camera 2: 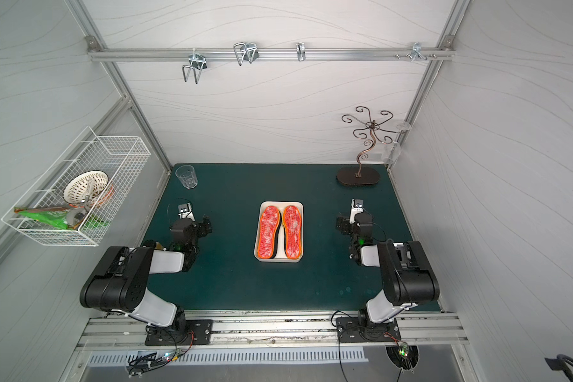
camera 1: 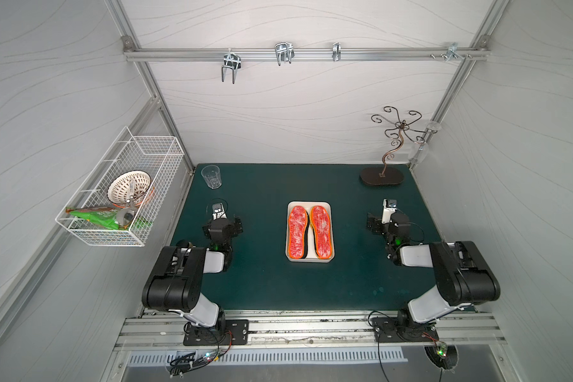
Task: Put the insoles into the storage box
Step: Reset both arms
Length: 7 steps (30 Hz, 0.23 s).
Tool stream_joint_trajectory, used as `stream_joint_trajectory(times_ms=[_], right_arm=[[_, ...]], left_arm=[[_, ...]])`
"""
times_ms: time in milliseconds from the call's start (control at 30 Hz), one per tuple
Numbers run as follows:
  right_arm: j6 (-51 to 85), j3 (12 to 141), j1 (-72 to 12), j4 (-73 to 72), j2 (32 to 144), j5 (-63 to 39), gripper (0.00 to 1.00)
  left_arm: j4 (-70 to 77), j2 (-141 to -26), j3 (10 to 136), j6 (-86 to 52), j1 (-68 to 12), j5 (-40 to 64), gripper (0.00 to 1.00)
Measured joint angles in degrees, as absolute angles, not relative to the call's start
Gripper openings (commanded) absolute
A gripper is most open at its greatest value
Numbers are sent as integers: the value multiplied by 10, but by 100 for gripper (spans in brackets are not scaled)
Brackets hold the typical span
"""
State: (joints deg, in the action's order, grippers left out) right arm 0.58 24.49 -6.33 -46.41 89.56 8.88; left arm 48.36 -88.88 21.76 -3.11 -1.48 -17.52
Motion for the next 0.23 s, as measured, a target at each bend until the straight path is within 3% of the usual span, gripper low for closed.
stream_joint_trajectory(times_ms=[233], right_arm=[[6,245,-58,-457,896,79,99]], left_arm=[[483,-889,218,-32,-15,-173,100]])
